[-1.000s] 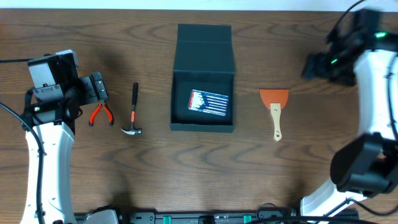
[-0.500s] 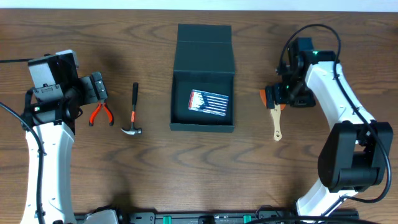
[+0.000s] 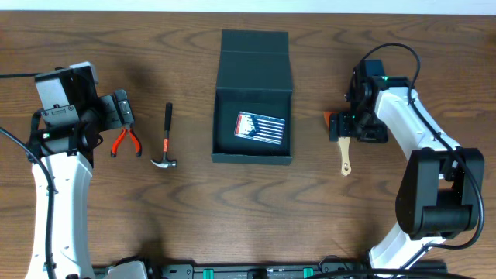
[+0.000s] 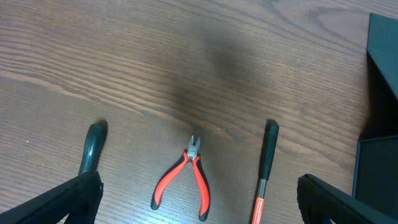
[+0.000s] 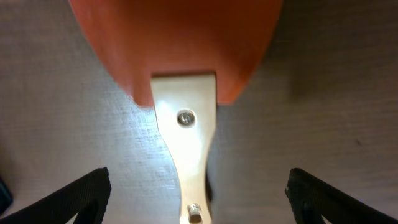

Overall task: Pack container
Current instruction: 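Move right gripper to the orange scraper and grasp its handle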

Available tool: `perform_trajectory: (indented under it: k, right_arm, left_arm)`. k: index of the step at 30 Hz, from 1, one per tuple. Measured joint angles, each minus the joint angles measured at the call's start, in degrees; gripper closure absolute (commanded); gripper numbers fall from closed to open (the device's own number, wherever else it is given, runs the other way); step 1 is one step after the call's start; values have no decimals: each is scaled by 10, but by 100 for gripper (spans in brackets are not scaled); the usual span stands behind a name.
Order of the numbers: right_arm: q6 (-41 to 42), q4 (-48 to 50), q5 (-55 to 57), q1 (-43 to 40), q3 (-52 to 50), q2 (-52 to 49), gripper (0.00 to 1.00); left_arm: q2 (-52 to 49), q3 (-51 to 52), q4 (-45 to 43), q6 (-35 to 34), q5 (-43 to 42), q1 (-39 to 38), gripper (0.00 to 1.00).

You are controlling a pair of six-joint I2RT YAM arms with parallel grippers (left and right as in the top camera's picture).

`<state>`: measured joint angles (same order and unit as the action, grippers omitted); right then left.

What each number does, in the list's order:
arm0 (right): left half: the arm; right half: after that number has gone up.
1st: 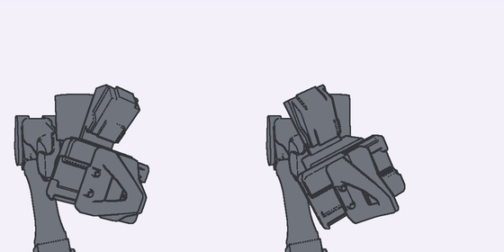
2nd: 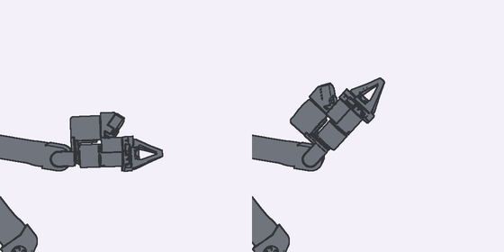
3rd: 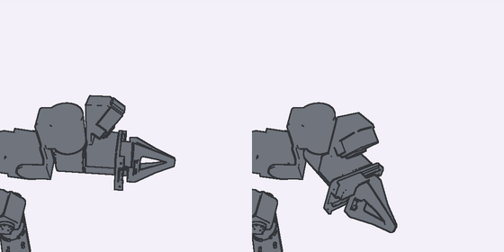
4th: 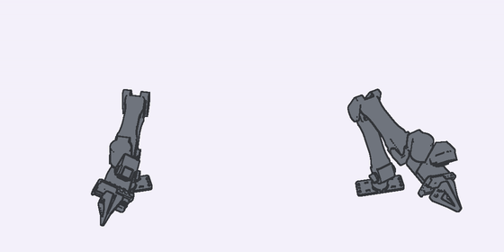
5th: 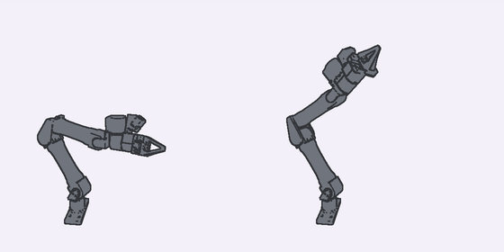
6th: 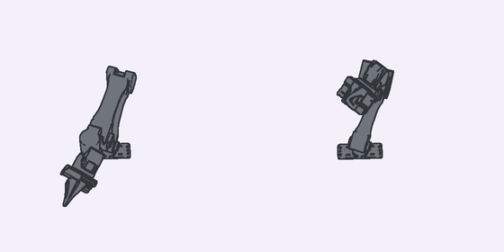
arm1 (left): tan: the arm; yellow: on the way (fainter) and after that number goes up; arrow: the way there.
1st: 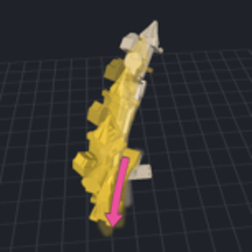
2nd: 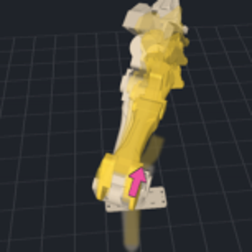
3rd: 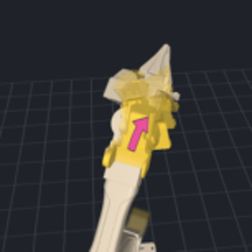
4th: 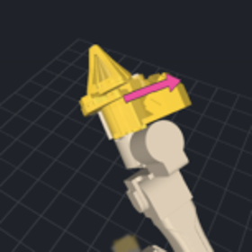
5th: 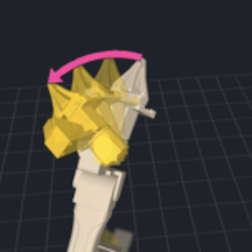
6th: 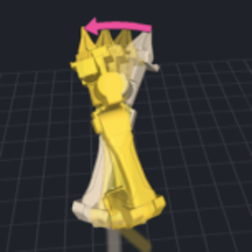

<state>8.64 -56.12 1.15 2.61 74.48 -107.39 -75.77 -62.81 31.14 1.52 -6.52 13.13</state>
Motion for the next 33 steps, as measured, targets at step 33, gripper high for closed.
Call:
perform_trajectory:
  k: [33]
  right_arm:
    - [-53,174,-13,0,-89,-18,17]
  left_arm:
    - [0,0,0,0,0,0,2]
